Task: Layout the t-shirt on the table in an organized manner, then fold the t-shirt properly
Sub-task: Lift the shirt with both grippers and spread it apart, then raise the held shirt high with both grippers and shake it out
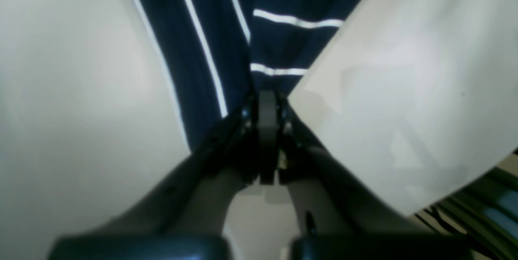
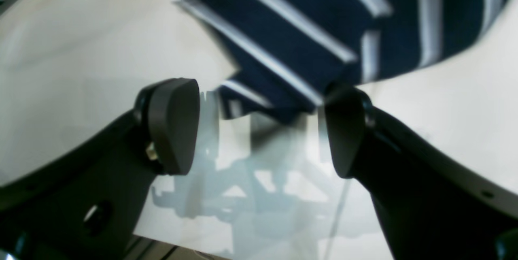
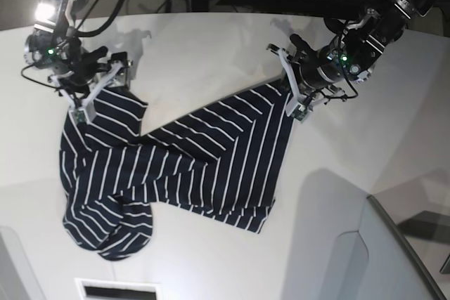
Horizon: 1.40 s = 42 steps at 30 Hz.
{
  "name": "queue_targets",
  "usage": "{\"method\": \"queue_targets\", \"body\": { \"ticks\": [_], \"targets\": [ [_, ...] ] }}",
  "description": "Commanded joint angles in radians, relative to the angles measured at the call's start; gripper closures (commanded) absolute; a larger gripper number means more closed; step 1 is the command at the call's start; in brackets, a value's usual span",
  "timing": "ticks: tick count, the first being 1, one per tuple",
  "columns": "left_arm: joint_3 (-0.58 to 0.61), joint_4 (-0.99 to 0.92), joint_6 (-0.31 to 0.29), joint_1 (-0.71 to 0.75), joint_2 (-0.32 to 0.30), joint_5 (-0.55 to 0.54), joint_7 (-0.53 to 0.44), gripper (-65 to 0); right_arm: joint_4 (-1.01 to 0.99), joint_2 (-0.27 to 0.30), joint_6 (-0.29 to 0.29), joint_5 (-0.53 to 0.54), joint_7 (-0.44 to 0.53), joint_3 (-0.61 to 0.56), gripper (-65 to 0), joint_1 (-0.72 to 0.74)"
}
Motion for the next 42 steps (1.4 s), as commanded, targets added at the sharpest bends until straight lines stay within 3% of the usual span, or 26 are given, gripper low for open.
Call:
{"method": "queue_targets", "body": {
  "ticks": [1, 6, 8, 10, 14, 23, 30, 37, 42],
  "targets": [
    [-0.007, 0.012, 0.002, -0.007, -0.011, -0.003, -0.012, 0.0, -0.003, 0.004, 0.008, 0.017, 0.017, 0.002, -45.5, 0.013],
    [-0.007, 0.012, 0.002, -0.007, -0.011, -0.003, -0.012, 0.0, -0.095, 0.025, 0.008, 0.020, 0.018, 0.008, -45.2, 0.051],
    [-0.007, 0.012, 0.002, -0.009, -0.011, -0.003, -0.012, 0.0, -0.106, 0.025, 0.010, 0.020, 0.018, 0.008, -41.4, 0.057],
    [-0.007, 0.012, 0.002, -0.010, -0.011, -0.003, -0.012, 0.0, -0.106, 0.025, 0.011, 0.021, 0.020, 0.005, -30.9, 0.057],
    [-0.007, 0.012, 0.002, -0.013, -0.011, -0.003, -0.012, 0.0, -0.098, 0.027, 0.011, 0.021, 0.020, 0.010, 0.0, 0.069],
    [-0.007, 0.020, 0.002, -0.016, -0.021, 0.002, -0.012, 0.0, 0.133, 0.095, 0.011, 0.015, -0.017, 0.062, 0.0, -0.001],
    [-0.008, 0.167, 0.003, 0.017, -0.014, 0.206, 0.008, 0.0, 0.271, 0.148, 0.010, 0.015, -0.146, 0.062, 0.0, -0.046],
    [-0.008, 0.342, 0.003, 0.066, -0.021, 0.365, 0.149, 0.0, 0.439, 0.183, 0.010, 0.015, -0.184, 0.063, 0.0, -0.153],
    [-0.100, 0.348, 0.002, 0.165, -0.016, 0.499, 0.154, 0.0, 0.465, 0.182, 0.010, 0.015, -0.181, 0.094, 0.0, -0.242]
  ]
}}
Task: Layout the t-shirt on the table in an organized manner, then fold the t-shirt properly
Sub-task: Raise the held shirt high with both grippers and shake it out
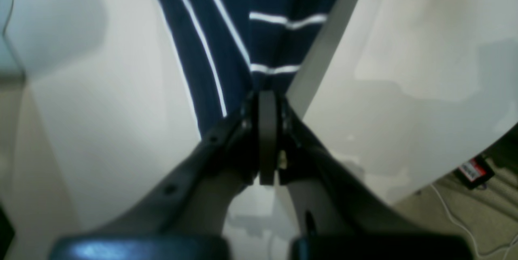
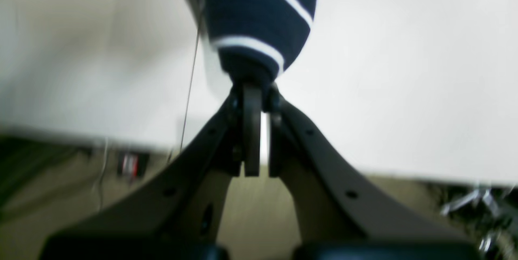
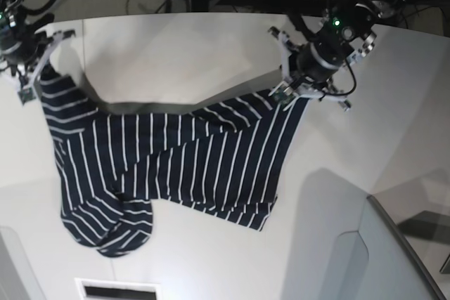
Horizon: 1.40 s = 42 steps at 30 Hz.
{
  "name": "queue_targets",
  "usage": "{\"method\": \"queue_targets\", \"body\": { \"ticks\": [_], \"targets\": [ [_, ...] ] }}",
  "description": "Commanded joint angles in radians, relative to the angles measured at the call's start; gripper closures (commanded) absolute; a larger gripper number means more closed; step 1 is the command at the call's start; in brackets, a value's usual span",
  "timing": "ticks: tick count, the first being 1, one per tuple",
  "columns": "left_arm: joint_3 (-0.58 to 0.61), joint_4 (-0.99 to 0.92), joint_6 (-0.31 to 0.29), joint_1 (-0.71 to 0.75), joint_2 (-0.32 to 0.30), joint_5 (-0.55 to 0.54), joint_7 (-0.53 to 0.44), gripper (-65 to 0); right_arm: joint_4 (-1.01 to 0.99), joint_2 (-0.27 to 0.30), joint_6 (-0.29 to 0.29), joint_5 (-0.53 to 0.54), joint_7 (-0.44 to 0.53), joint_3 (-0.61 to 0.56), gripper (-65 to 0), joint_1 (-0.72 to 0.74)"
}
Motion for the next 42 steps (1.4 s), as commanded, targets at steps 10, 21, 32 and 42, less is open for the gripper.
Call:
{"method": "queue_targets", "body": {
  "ticks": [10, 21, 32, 42],
  "targets": [
    [-0.202, -0.037, 0.011, 0.082, -0.005, 0.071, -0.007, 0.0, -0.013, 0.003, 0.001, 0.008, -0.114, 0.152, 0.0, -0.004],
    [-0.138, -0.087, 0.011, -0.004, 0.074, 0.074, -0.003, 0.0, 0.001, 0.046, 0.001, 0.102, -0.212, 0.112, 0.0, 0.123],
    [-0.145, -0.183, -0.094, -0.286, 0.112, 0.074, -0.001, 0.0, -0.071, 0.220, 0.001, 0.102, -0.315, 0.011, 0.0, 0.455],
    [-0.139, -0.356, -0.117, -0.527, 0.158, 0.073, -0.001, 0.0, -0.249, 0.275, 0.001, 0.102, -0.269, -0.087, 0.0, 0.722]
  ]
}}
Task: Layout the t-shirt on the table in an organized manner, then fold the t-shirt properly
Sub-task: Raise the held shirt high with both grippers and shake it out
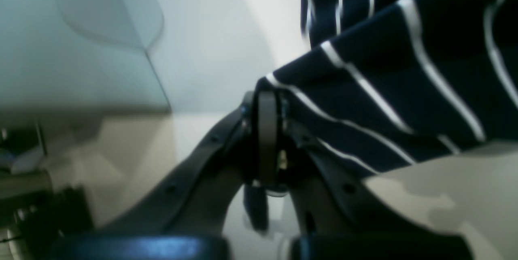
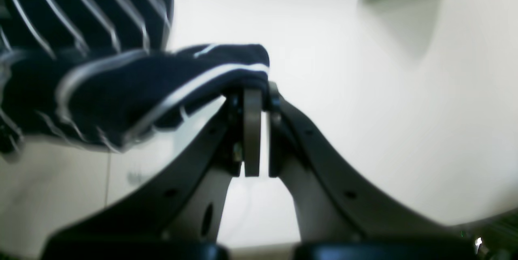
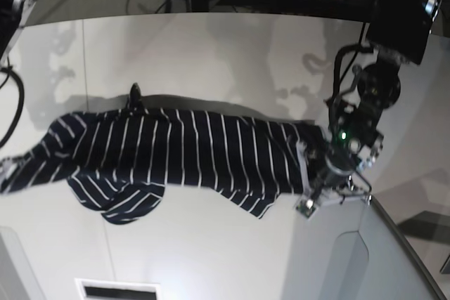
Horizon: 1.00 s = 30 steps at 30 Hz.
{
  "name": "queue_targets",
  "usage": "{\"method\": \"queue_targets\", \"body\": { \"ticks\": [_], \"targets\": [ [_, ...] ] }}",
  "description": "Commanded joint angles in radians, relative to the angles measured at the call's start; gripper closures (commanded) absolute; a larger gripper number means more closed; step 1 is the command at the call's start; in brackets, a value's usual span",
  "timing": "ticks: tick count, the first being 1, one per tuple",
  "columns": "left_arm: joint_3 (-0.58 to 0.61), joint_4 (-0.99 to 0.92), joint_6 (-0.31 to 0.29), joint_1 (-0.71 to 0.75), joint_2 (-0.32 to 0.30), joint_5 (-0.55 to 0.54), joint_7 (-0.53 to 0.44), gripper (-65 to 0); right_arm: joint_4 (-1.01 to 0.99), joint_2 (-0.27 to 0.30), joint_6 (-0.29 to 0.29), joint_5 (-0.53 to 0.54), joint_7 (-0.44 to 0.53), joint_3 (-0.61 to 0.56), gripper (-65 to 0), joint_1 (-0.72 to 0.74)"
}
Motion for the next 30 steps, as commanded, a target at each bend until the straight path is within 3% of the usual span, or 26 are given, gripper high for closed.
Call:
{"method": "queue_targets", "body": {
  "ticks": [1, 7, 12, 18, 30],
  "targets": [
    [-0.011, -0.005, 0.016, -0.055, -0.008, 0.020, -0.008, 0.0, -0.008, 0.028, -0.005, -0.006, 0.021, -0.012, 0.0, 0.042],
    [-0.011, -0.153, 0.016, -0.233, 0.023, 0.017, -0.013, 0.0, -0.177, 0.049, -0.005, -0.006, 0.119, -0.083, 0.0, 0.199],
    [-0.011, -0.328, 0.016, -0.381, 0.072, 0.023, -0.022, 0.0, -0.392, 0.071, -0.005, -0.007, 0.264, -0.169, 0.0, 0.351],
    [-0.011, -0.512, 0.016, -0.557, 0.124, 0.023, -0.110, 0.0, -0.623, 0.117, -0.008, -0.007, 0.422, -0.282, 0.0, 0.552],
    [-0.013, -0.647, 0.016, -0.896, 0.175, 0.020, -0.134, 0.0, -0.671, 0.180, -0.008, -0.007, 0.460, -0.385, 0.0, 0.859]
  ]
}}
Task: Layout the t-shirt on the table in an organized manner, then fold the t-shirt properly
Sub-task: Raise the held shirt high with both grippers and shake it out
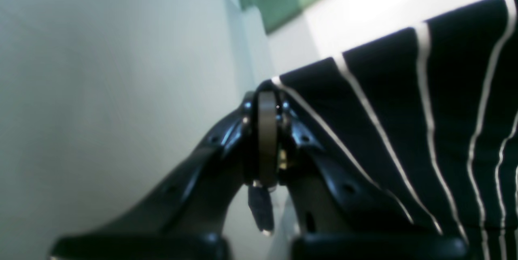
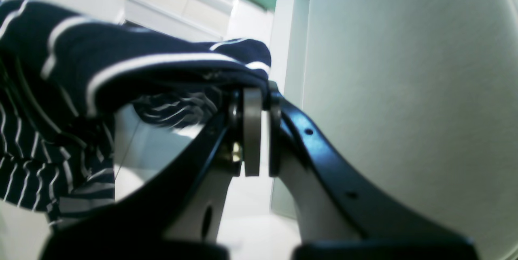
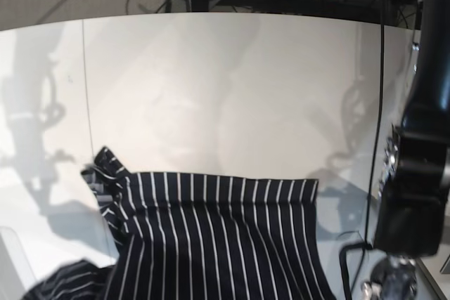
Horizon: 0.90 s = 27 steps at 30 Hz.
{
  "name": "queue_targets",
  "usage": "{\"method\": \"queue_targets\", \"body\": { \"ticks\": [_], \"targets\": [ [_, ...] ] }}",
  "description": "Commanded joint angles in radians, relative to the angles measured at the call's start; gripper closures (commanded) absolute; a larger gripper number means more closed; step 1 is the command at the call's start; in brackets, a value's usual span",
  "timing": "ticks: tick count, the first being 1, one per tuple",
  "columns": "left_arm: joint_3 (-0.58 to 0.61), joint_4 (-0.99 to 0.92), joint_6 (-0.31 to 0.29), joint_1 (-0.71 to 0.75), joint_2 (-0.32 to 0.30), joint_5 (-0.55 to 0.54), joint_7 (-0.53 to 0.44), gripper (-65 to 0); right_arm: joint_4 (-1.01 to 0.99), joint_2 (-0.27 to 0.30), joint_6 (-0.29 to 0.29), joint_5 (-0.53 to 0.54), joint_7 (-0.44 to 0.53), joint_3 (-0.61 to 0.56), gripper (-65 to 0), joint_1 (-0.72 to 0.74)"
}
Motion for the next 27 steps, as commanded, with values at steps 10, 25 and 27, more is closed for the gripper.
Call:
{"method": "queue_targets", "body": {
  "ticks": [10, 25, 27],
  "targets": [
    [-0.007, 0.008, 0.016, -0.185, 0.005, 0.017, -0.020, 0.0, 0.016, 0.020, -0.016, 0.001, 0.023, -0.063, 0.0, 0.238],
    [-0.006, 0.018, 0.016, -0.185, 0.007, 0.017, -0.012, 0.0, 0.022, 0.075, -0.017, -0.001, -0.038, -0.117, 0.0, 0.238],
    [-0.013, 0.018, 0.016, -0.185, 0.002, 0.017, -0.012, 0.0, 0.045, 0.088, -0.017, -0.001, -0.073, -0.112, 0.0, 0.238]
  ]
}}
